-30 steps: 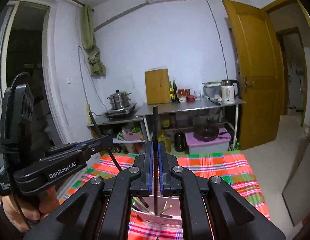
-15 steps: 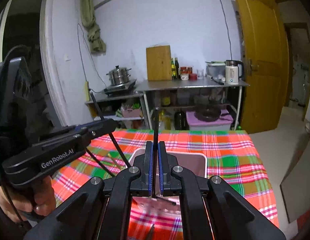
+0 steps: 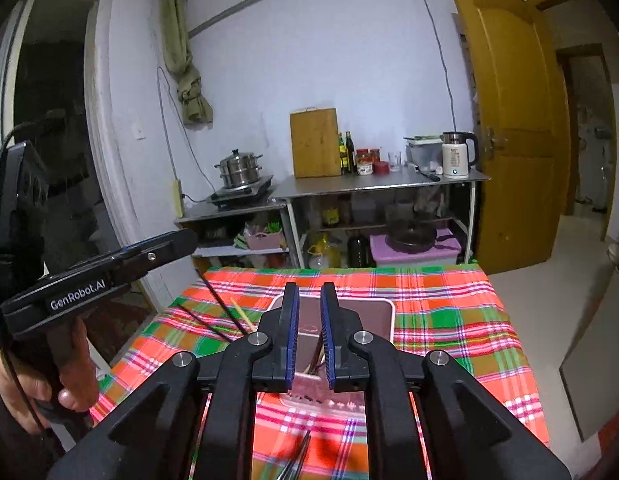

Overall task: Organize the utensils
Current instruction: 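Open the left tool over the basket while the right tool releases its chopstick, then lower both open tools to the black chopsticks left on the cloth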

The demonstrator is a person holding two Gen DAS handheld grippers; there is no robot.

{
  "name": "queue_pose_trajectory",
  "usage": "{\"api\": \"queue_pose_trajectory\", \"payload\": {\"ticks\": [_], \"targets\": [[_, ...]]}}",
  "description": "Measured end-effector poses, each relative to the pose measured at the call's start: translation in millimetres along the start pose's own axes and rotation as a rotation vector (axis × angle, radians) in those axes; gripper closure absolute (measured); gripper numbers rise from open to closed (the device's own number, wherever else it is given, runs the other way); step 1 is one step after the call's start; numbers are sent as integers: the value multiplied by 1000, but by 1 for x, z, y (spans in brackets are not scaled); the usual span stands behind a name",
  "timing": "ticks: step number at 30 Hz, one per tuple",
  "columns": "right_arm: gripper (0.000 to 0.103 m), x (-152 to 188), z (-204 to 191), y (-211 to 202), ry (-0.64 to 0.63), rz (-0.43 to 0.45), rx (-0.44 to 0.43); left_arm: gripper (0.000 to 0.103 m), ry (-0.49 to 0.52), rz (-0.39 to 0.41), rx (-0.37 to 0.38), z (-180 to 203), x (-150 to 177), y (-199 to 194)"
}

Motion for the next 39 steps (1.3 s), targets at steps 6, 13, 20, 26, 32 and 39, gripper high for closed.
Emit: {"api": "queue_pose_trajectory", "payload": {"ticks": [6, 13, 20, 26, 32, 39], "targets": [[92, 30, 2, -28, 22, -15, -6, 75, -1, -5, 9, 0, 33, -25], [92, 85, 3, -38, 45, -92, -13, 75, -9, -105, 25, 1, 104, -26], [92, 146, -5, -30, 59, -204, -40, 75, -45, -211, 21, -3, 167, -19], [92, 193, -11, -13, 70, -310, -65, 75, -60, -289, 22, -6, 207, -12], [92, 229, -21, 10, 55, -413, -78, 75, -68, -343, 21, -6, 231, -4], [94, 250, -18, 33, 56, -481, -61, 75, -77, -384, 21, -7, 241, 6]]}}
Point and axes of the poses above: each gripper's, at about its wrist camera, not at the fingertips, and y roughly the way its jaws point, z to its right, x to its underside, the point moved 8 cm from there along y, roughly the way its jaws point, and after that the axes turned 1 degree about -y, right-handed, at the moved point
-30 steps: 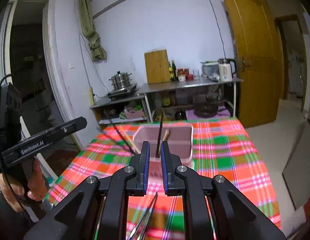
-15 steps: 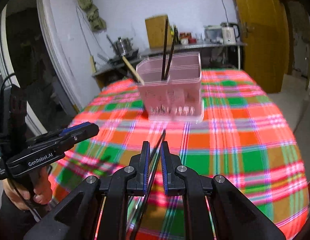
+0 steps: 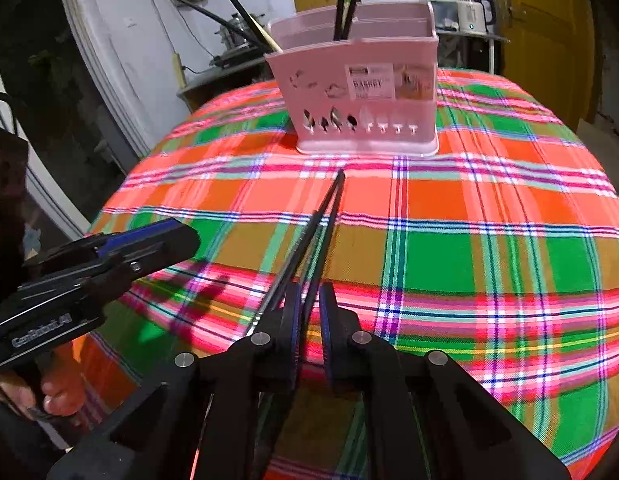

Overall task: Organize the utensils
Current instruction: 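Lower both open tools to the black chopsticks left on the cloth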

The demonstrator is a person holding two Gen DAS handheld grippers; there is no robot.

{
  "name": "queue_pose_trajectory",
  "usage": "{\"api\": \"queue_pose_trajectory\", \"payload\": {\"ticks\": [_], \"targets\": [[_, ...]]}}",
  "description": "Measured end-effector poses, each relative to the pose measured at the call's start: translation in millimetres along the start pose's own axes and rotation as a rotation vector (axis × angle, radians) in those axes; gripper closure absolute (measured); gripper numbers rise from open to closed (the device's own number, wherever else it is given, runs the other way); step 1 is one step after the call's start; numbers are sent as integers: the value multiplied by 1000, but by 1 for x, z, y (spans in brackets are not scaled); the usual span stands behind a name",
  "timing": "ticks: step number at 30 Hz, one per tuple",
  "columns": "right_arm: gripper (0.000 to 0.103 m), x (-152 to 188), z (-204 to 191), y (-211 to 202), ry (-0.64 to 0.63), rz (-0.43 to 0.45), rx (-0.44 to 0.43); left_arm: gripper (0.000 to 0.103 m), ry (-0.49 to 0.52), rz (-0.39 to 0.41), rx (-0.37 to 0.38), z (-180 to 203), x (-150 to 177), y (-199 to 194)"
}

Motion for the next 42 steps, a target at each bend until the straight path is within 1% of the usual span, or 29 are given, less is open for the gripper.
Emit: {"api": "queue_pose_trajectory", "payload": {"ticks": [5, 7, 9, 11, 13, 16, 19, 21, 26, 30, 34, 39, 42], "targets": [[94, -1, 2, 5, -5, -9, 4, 75, 7, -26, 11, 7, 3, 10], [97, -2, 4, 6, -12, -7, 29, 75, 16, -38, 13, 12, 4, 15], [98, 0, 12, 7, 0, -16, 47, 75, 26, -51, 13, 17, 6, 20], [99, 3, 21, 4, 31, -14, 26, 75, 39, -62, 13, 21, 7, 25], [99, 2, 23, -2, 33, -4, 31, 75, 44, -70, 10, 23, 9, 29], [99, 0, 15, -7, 28, 6, -11, 75, 39, -77, -2, 20, 10, 33], [98, -2, 6, -1, 5, 0, -20, 75, 36, -89, -15, 17, 13, 35], [98, -1, 3, 5, 8, -15, -26, 75, 36, -90, -17, 15, 15, 33], [97, -2, 1, 5, 10, -10, -31, 75, 20, -73, -31, 5, 13, 25], [93, -3, -1, 3, 4, -1, -38, 75, 1, -60, -33, 0, 10, 21], [92, -1, -1, 10, 11, -18, -42, 75, 0, -61, -29, 1, 10, 22], [92, -1, 3, 10, 10, -15, -21, 75, 2, -67, -23, 4, 11, 23], [92, 0, 9, 5, 23, -8, -24, 75, 19, -78, -14, 13, 12, 27]]}}
Point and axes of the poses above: each gripper's, at about its wrist camera, not at the fingertips, and y roughly the way its jaws point, z to its right, x to its underside, the point moved 8 cm from there along y, roughly the way its jaws point, and after that the axes turned 1 degree about -y, right-handed, at the moved point
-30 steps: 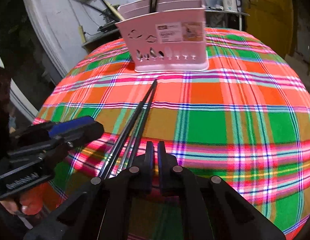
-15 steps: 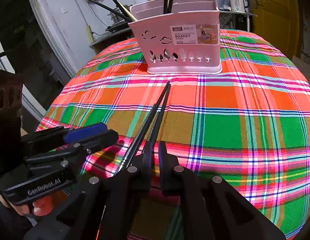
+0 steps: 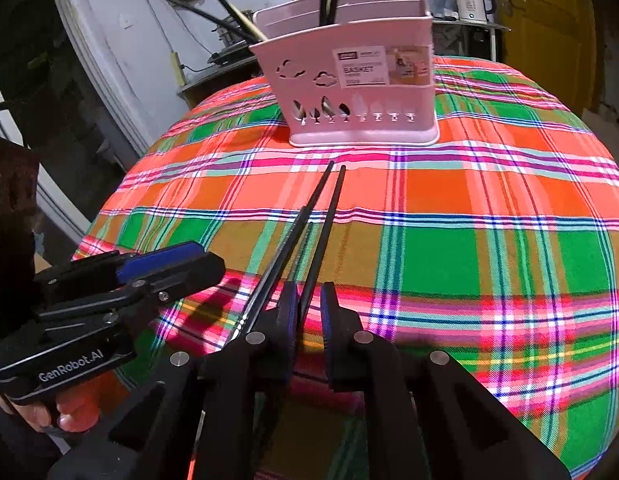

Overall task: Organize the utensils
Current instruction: 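Lower both open tools to the black chopsticks left on the cloth, then close the left tool on a black chopstick while the right tool grasps another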

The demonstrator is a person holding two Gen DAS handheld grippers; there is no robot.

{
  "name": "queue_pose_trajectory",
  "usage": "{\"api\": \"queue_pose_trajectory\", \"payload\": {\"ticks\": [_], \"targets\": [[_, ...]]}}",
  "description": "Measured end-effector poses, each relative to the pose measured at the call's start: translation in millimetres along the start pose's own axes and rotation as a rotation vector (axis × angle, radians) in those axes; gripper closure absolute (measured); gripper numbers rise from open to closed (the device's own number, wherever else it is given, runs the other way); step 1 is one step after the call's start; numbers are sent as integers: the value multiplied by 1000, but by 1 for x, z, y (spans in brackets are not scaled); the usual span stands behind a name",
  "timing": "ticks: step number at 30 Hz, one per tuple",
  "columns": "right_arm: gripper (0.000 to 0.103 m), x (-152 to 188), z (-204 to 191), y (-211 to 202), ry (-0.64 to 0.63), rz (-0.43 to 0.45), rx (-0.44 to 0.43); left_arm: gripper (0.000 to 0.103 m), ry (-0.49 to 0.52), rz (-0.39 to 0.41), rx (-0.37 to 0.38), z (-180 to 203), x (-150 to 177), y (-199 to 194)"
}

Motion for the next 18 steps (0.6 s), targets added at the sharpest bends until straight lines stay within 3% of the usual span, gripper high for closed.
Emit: {"api": "queue_pose_trajectory", "payload": {"ticks": [3, 8, 18], "targets": [[94, 2, 15, -6, -7, 0, 86, 75, 23, -11, -1, 10, -2, 8], [97, 7, 33, -17, 48, 11, 69, 75, 41, -37, -30, 19, -4, 25], [97, 1, 23, -25, 44, 51, 17, 78, 89, -32, -111, 15, 0, 29]]}}
Point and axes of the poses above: each gripper's, at about its wrist camera, not at the fingertips, and y roughly the way its jaws point, z to its right, x to its underside, the point moved 8 cm from there along y, roughly the way its jaws point, and after that the axes turned 1 degree about -y, right-handed, at the moved point
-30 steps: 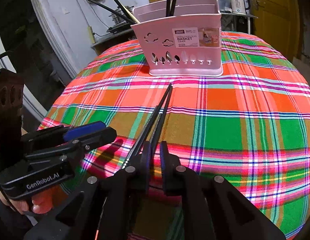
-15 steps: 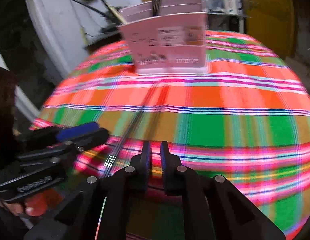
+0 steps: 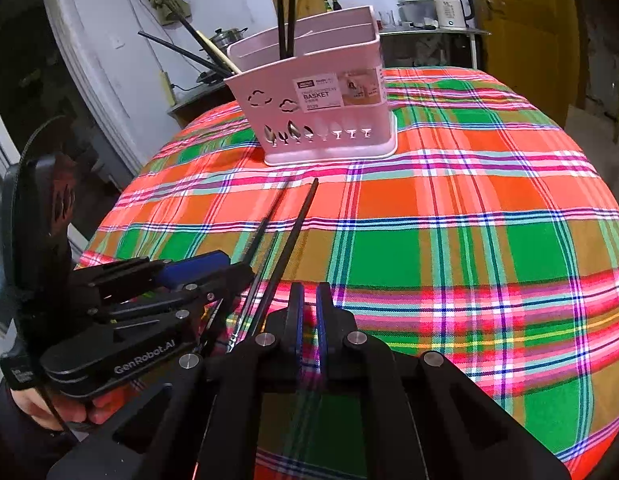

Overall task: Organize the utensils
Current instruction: 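Close the left tool on a black chopstick while the right tool grasps another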

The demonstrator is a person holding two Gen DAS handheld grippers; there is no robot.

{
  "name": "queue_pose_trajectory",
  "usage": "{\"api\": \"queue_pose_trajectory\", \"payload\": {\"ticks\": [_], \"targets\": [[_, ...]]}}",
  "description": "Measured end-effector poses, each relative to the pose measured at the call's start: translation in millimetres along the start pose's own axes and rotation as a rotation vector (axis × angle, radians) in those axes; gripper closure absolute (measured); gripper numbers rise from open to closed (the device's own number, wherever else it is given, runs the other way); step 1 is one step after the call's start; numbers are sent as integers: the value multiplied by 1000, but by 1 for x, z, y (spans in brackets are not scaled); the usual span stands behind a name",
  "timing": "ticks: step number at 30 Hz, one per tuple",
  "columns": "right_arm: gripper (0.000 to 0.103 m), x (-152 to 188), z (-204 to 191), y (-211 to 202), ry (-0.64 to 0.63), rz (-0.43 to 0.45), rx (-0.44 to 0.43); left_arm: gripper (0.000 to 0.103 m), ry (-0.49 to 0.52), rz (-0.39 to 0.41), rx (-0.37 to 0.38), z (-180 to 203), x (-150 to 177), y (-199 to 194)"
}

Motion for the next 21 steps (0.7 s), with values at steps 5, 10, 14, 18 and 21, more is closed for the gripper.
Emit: {"api": "queue_pose_trajectory", "payload": {"ticks": [5, 10, 14, 18, 21], "targets": [[97, 1, 3, -3, 13, 5, 2, 84, -22, 4, -12, -12, 6, -6], [97, -1, -5, 2, 1, -1, -7, 86, -72, 6, -17, -38, 16, -19], [97, -8, -12, 12, -9, -10, -6, 86, -103, -3, -11, -55, 18, -25], [93, -20, -15, 21, -3, -16, -11, 81, -107, 6, 1, -60, 0, -25], [93, -29, -16, 32, 0, -31, -3, 79, -90, 4, -1, -60, -19, -16]]}}
Point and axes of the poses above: each gripper's, at about its wrist camera, not at the fingertips, and y roughly the way its jaws point, z to its right, x to its underside, the point moved 8 cm from there along y, roughly the way its jaws point, and after that the axes turned 1 degree about -y, right-handed, at the moved point
